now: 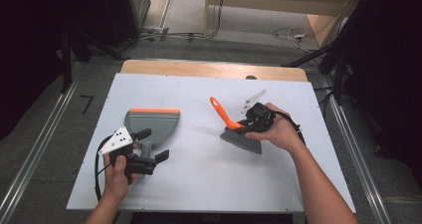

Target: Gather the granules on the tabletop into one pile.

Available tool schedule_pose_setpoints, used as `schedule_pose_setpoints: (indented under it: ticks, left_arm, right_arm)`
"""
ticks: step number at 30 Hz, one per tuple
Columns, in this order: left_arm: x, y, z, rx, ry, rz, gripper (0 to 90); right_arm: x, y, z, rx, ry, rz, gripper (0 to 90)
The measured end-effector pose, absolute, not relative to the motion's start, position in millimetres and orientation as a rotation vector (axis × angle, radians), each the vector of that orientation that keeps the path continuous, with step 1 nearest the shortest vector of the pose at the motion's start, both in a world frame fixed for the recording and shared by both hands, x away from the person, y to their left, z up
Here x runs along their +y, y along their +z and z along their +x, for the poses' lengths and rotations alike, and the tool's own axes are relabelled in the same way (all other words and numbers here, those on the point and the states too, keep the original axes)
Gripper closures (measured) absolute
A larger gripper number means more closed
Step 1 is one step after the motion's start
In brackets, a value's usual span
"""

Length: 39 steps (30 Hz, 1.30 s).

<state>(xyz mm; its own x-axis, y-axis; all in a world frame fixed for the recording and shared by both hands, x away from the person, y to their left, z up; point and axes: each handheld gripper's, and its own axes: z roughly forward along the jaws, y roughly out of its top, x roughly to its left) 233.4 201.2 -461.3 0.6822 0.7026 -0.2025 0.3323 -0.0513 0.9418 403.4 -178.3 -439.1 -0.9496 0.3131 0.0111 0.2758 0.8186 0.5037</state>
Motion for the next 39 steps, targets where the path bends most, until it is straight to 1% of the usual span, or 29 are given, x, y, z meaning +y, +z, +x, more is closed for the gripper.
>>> schedule_pose_setpoints:
  ticks: [16, 32, 39]
  left_arm:
    - [201.7, -461.7, 234.0, 0.856, 0.368, 1.65, 0.5]
    - [200.9, -461.6, 234.0, 0.853, 0.366, 1.656, 0.5]
    - [200.2, -461.5, 233.9, 0.853, 0.365, 1.655, 0.5]
  right_arm:
    - [-181.3, -433.2, 405.4, 2.925, 0.805, 0.559, 68.3]
    - [-199.7, -406.1, 392.1, 2.865, 0.908, 0.622, 68.7]
    - [-193.6, -401.4, 384.9, 2.878, 0.924, 0.639, 68.6]
